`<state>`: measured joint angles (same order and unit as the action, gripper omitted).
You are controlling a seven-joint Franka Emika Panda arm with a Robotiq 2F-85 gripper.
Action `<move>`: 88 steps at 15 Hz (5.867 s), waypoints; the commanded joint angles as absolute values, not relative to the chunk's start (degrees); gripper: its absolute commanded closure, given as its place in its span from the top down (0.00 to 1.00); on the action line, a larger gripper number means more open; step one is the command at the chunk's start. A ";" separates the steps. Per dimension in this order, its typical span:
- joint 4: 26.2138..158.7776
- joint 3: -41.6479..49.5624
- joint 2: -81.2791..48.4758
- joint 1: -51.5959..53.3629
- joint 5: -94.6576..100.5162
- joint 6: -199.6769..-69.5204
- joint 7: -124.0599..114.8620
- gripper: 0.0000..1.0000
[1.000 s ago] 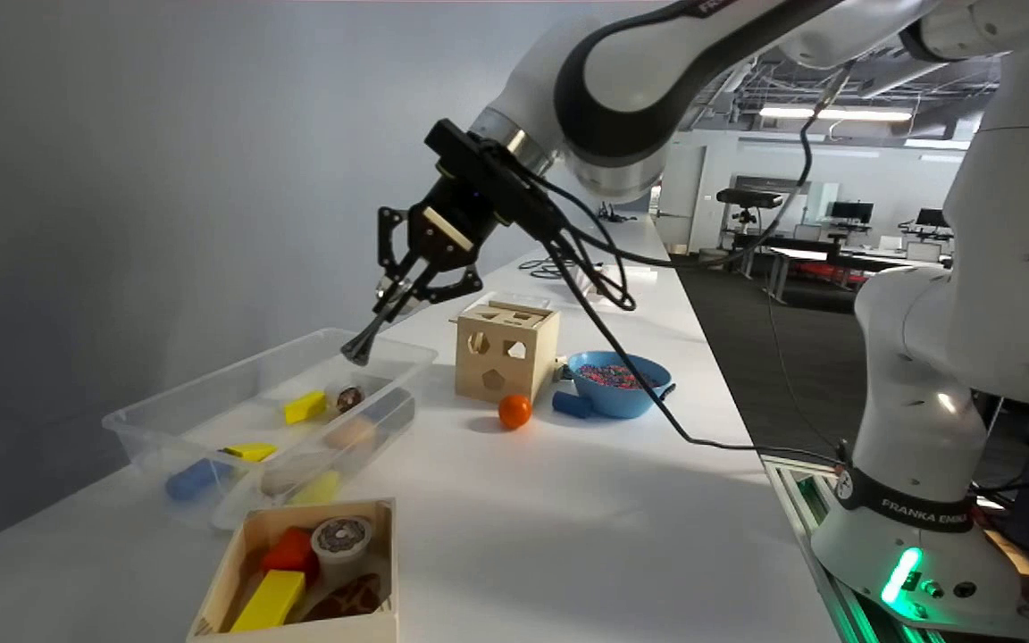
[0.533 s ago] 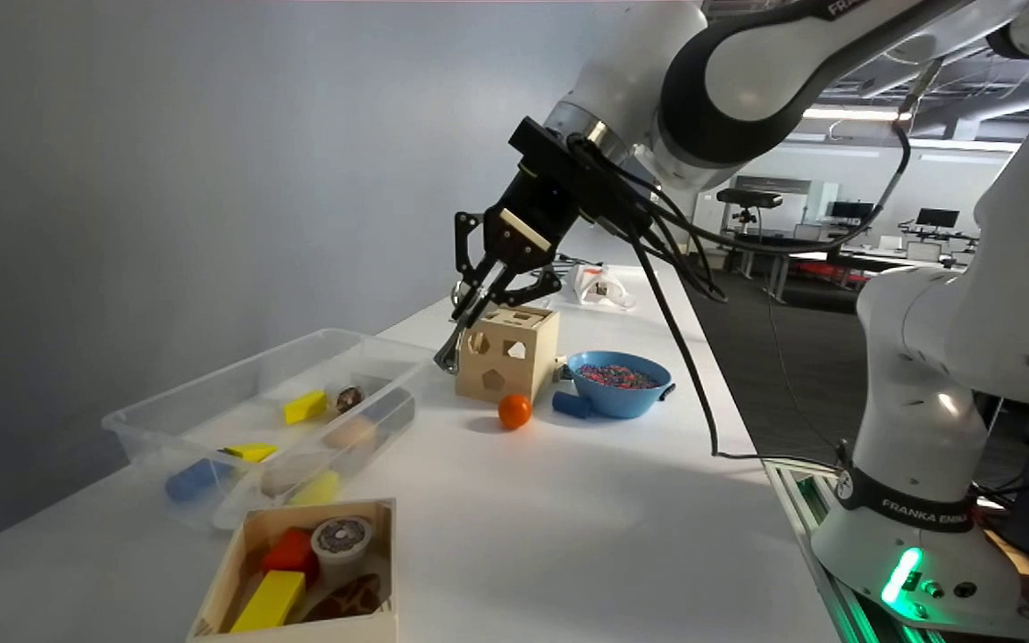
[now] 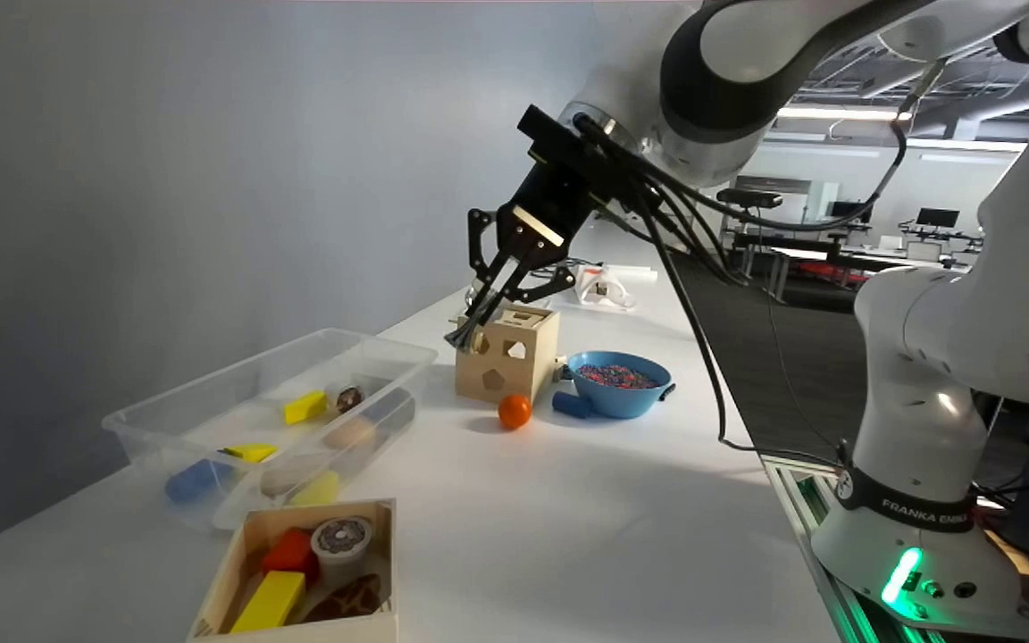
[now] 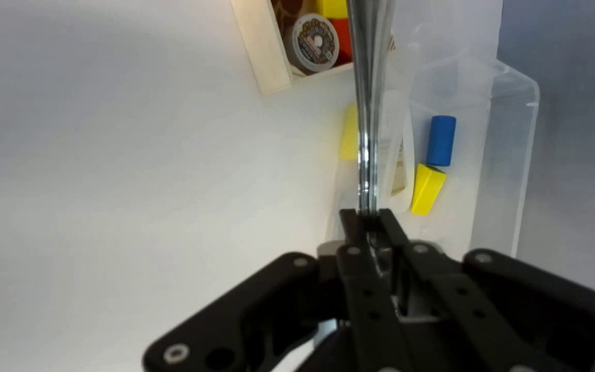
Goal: Pick up the spoon from the bucket and put it in the bowl
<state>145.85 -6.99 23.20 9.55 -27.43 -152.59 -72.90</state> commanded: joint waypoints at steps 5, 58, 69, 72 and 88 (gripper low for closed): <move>152.30 0.95 38.28 4.90 -37.00 -129.48 -71.97 0.03; 129.85 23.48 -8.75 -22.36 -43.90 -80.34 -41.74 0.03; 121.79 21.97 -15.61 -19.72 -38.79 -76.24 -37.58 0.03; 120.75 22.07 -16.23 -19.87 -38.18 -75.72 -36.58 0.03; 122.13 23.50 -20.10 -19.67 -38.41 -83.10 -38.29 0.03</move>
